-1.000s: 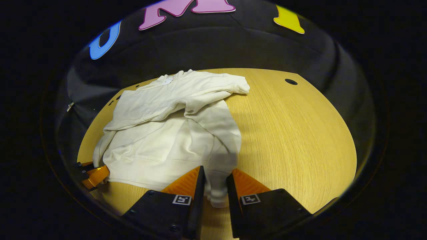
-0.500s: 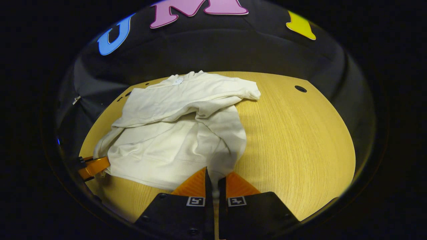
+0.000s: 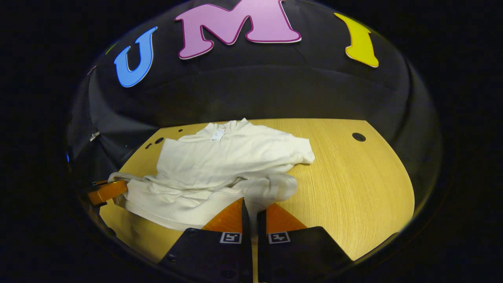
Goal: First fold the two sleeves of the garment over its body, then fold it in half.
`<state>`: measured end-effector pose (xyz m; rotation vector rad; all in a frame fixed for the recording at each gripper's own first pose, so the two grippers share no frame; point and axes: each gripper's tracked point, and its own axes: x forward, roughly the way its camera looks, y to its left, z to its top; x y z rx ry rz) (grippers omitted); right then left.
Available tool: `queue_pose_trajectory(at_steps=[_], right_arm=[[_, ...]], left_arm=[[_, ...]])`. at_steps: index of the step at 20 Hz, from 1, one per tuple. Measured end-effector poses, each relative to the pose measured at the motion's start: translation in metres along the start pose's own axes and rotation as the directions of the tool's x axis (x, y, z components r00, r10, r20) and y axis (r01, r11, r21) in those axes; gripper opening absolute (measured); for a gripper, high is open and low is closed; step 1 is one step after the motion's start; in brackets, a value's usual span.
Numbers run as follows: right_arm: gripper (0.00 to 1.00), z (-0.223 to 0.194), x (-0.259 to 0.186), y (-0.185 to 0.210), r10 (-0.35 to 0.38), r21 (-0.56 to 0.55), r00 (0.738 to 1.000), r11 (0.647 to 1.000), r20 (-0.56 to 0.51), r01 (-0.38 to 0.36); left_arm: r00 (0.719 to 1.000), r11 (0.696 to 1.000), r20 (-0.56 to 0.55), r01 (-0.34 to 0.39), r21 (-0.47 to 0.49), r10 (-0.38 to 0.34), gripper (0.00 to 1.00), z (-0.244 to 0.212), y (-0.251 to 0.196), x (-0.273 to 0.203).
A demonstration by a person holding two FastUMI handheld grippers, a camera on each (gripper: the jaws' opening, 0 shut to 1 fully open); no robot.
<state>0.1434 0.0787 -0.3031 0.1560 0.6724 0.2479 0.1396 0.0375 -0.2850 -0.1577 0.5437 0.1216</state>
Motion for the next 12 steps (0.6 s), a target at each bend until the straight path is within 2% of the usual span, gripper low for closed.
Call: queue_pose_trajectory(at_steps=[3,8,12], right_arm=[[0.1,0.032,0.016,0.006,0.001,0.013,0.999,1.0,0.054,-0.002],[0.1,0.085,0.05,0.013,-0.015,0.033,0.99,0.999,0.143,0.01],[0.09,0.13,0.088,0.013,-0.074,0.08,0.974,0.995,0.214,0.058]], left_arm=[[0.999,1.0,0.036,-0.003,-0.006,0.004,0.06,0.028,0.004,0.017],[0.993,0.999,0.118,0.002,0.038,-0.006,0.06,0.087,0.01,0.053],[0.987,0.995,0.145,0.056,0.078,-0.066,0.06,0.116,0.008,0.096]])
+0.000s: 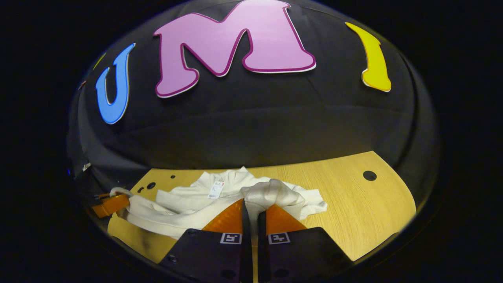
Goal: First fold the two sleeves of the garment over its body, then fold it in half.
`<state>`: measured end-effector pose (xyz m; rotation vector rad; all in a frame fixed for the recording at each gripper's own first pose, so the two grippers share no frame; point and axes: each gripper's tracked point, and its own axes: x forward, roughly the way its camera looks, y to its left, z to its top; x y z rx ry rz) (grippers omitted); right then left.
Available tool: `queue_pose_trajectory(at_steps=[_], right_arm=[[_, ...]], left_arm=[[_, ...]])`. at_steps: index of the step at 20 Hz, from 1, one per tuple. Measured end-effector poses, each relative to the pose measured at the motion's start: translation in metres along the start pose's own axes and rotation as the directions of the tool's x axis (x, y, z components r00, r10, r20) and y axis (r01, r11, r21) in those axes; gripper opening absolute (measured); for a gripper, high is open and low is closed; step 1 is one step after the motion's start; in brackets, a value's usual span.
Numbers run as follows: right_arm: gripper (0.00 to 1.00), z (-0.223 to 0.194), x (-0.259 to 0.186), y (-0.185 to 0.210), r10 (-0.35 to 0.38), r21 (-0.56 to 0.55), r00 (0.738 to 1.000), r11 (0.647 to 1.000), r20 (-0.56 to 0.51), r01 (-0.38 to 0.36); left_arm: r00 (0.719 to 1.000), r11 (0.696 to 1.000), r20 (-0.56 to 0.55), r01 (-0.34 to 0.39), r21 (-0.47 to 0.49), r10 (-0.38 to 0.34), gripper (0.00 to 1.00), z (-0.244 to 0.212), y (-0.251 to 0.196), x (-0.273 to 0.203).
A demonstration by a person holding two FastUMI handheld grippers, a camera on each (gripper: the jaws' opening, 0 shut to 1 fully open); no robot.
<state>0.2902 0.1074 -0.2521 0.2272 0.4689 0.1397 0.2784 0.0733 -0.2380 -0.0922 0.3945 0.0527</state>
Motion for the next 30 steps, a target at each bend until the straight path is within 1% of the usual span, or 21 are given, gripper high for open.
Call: queue_pose_trajectory(at_steps=[1,2,4,6,8,11,13,14,15,16,17,18,19,20,21,22,24,25,26,27,30], right_arm=[[0.1,0.007,0.013,0.003,-0.009,0.003,1.0,1.0,0.019,0.009],[0.1,0.011,0.027,0.006,-0.017,0.001,0.999,1.0,0.036,0.017],[0.1,0.011,0.047,0.012,-0.026,-0.01,0.998,1.0,0.057,0.026],[0.1,0.008,0.064,0.013,-0.037,-0.048,0.997,0.998,0.072,0.041],[0.1,0.002,0.081,0.014,-0.043,-0.081,0.996,0.995,0.083,0.05],[0.11,-0.004,0.105,0.016,-0.028,-0.121,0.996,0.992,0.08,0.037],[0.12,-0.01,0.119,0.015,-0.023,-0.185,0.997,0.982,0.08,0.038],[0.14,-0.014,0.125,0.014,-0.029,-0.21,0.996,0.977,0.079,0.044],[0.19,-0.015,0.127,0.014,-0.033,-0.222,0.996,0.974,0.078,0.049],[0.24,-0.015,0.129,0.016,-0.026,-0.226,0.996,0.973,0.081,0.043],[0.25,-0.017,0.13,0.017,-0.019,-0.234,0.996,0.971,0.084,0.038],[0.22,-0.018,0.129,0.019,-0.012,-0.242,0.997,0.97,0.082,0.031],[0.38,-0.021,0.126,0.023,0.004,-0.239,0.997,0.971,0.071,0.014],[0.45,-0.021,0.122,0.025,0.007,-0.225,0.998,0.974,0.07,0.009],[0.63,-0.014,0.117,0.027,0.015,-0.202,0.996,0.979,0.09,0.004],[0.67,-0.008,0.109,0.031,0.027,-0.185,0.993,0.983,0.114,-0.006],[0.73,0.005,0.093,0.03,0.029,-0.188,0.988,0.982,0.155,0.001],[0.84,0.011,0.085,0.03,0.029,-0.192,0.986,0.981,0.167,0.003],[0.9,0.015,0.077,0.03,0.029,-0.192,0.985,0.981,0.171,0.005],[0.94,0.019,0.071,0.029,0.033,-0.189,0.984,0.982,0.175,0.001],[0.97,0.032,0.044,0.021,0.019,-0.172,0.981,0.985,0.193,0.015]], left_arm=[[1.0,1.0,0.008,0.011,0.003,-0.011,0.02,0.003,0.004,0.014],[1.0,1.0,0.012,0.012,0.001,-0.012,0.06,0.003,0.008,0.027],[1.0,1.0,0.018,0.008,0.006,-0.008,0.06,0.004,0.014,0.049],[1.0,1.0,0.016,0.008,0.028,-0.008,0.06,0.0,0.018,0.064],[1.0,0.999,0.013,0.006,0.041,-0.007,0.06,-0.008,0.023,0.09],[1.0,0.999,-0.003,0.0,0.037,0.0,0.07,-0.012,0.029,0.119],[1.0,1.0,-0.027,0.002,0.025,-0.002,0.1,-0.018,0.034,0.137],[0.999,1.0,-0.035,-0.001,0.025,0.002,0.12,-0.019,0.037,0.145],[0.999,1.0,-0.041,-0.003,0.031,0.004,0.15,-0.022,0.038,0.152],[0.999,0.999,-0.044,-0.01,0.05,0.012,0.26,-0.023,0.039,0.157],[0.998,0.997,-0.055,-0.016,0.078,0.02,0.32,-0.026,0.04,0.159],[0.997,0.994,-0.07,-0.017,0.107,0.024,0.46,-0.028,0.039,0.159],[0.996,0.992,-0.078,-0.022,0.123,0.032,0.4,-0.028,0.04,0.157],[0.997,0.993,-0.066,-0.028,0.115,0.036,0.52,-0.022,0.038,0.153],[0.999,0.995,-0.047,-0.016,0.094,0.02,0.64,-0.016,0.032,0.151],[1.0,0.998,-0.019,-0.005,0.07,0.006,0.76,-0.007,0.027,0.145],[0.999,0.999,0.037,0.003,0.048,-0.005,1.0,0.018,0.026,0.127],[0.998,0.999,0.063,-0.002,0.052,-0.001,0.99,0.031,0.028,0.116],[0.996,0.998,0.09,-0.011,0.066,0.005,0.99,0.043,0.031,0.105],[0.993,0.996,0.116,-0.021,0.081,0.011,0.99,0.053,0.033,0.096],[0.988,0.995,0.153,-0.027,0.101,0.011,0.99,0.077,0.026,0.061]])
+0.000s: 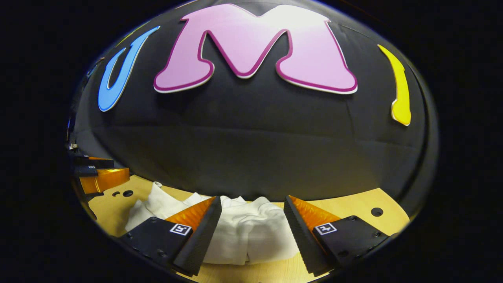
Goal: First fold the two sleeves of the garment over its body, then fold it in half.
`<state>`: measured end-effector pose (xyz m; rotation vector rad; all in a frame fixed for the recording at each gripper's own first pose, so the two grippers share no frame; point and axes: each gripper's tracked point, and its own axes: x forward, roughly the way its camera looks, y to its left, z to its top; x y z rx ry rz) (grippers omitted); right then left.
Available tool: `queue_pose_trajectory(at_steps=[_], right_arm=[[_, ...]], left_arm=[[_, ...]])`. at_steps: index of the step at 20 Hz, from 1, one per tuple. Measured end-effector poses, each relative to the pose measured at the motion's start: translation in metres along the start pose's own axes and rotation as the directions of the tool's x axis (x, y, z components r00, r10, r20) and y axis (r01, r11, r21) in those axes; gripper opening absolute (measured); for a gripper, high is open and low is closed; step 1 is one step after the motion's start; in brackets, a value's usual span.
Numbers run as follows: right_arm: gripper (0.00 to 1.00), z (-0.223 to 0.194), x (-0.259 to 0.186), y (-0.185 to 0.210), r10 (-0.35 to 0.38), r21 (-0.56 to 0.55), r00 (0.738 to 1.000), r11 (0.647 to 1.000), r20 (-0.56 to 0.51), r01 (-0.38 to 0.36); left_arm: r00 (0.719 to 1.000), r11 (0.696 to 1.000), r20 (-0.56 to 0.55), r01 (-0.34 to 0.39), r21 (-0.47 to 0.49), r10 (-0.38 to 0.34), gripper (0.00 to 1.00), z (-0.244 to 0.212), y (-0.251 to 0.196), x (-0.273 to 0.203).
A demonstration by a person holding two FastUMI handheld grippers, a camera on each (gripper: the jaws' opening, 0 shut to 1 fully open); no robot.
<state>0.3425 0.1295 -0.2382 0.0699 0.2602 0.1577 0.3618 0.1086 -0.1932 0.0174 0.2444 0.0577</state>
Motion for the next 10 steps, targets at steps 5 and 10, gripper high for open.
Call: queue_pose_trajectory(at_steps=[5,10], right_arm=[[0.97,0.029,-0.056,-0.014,0.002,-0.016,1.0,1.0,0.014,-0.002],[0.97,0.071,-0.118,-0.029,0.008,-0.032,0.999,0.999,0.048,-0.007]], left_arm=[[1.0,1.0,0.02,0.019,-0.016,-0.019,0.99,0.025,-0.011,-0.073],[0.996,0.997,0.089,0.03,-0.064,-0.025,0.99,0.066,-0.029,-0.154]])
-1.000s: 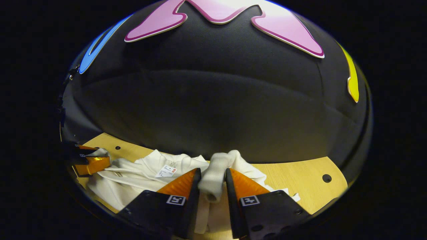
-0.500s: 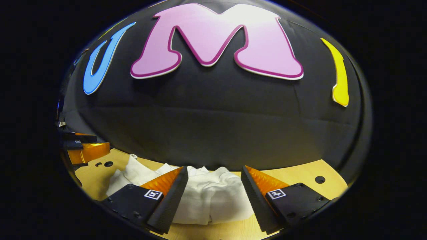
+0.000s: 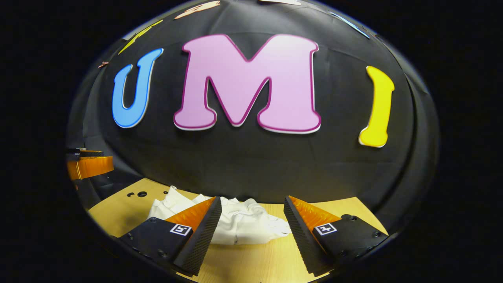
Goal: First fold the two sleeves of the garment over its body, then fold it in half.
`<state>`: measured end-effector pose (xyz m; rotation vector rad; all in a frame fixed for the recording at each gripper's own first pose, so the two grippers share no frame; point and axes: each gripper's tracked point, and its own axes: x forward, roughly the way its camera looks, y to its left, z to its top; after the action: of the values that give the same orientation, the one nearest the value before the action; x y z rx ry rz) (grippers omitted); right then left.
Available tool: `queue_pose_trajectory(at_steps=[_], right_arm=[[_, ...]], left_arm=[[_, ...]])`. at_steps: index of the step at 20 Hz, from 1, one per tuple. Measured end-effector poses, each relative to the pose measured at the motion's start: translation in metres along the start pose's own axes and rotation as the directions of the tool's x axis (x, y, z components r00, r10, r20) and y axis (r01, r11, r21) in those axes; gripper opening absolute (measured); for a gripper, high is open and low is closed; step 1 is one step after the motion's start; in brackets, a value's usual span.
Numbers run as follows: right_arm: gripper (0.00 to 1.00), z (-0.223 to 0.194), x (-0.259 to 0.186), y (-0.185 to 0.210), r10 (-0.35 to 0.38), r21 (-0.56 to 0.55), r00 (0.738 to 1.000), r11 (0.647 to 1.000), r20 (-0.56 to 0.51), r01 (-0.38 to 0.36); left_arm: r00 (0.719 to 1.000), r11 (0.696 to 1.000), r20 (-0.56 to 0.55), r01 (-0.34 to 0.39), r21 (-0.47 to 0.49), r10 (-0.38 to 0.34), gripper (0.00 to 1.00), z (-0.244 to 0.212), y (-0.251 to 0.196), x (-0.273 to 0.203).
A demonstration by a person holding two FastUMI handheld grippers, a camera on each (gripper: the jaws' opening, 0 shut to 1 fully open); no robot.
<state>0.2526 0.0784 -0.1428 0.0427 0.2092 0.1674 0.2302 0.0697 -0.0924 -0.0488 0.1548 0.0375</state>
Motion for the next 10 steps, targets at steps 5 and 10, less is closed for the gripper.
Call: queue_pose_trajectory(at_steps=[5,10], right_arm=[[0.97,0.042,-0.08,-0.003,0.015,0.016,0.999,1.0,0.028,-0.016],[0.97,0.077,-0.176,0.004,0.021,0.066,0.998,0.998,0.062,-0.025]], left_arm=[[0.999,0.998,0.035,-0.014,0.066,0.012,0.99,0.036,-0.017,-0.083],[0.998,1.0,0.054,0.011,0.029,-0.013,0.99,0.051,-0.038,-0.178]])
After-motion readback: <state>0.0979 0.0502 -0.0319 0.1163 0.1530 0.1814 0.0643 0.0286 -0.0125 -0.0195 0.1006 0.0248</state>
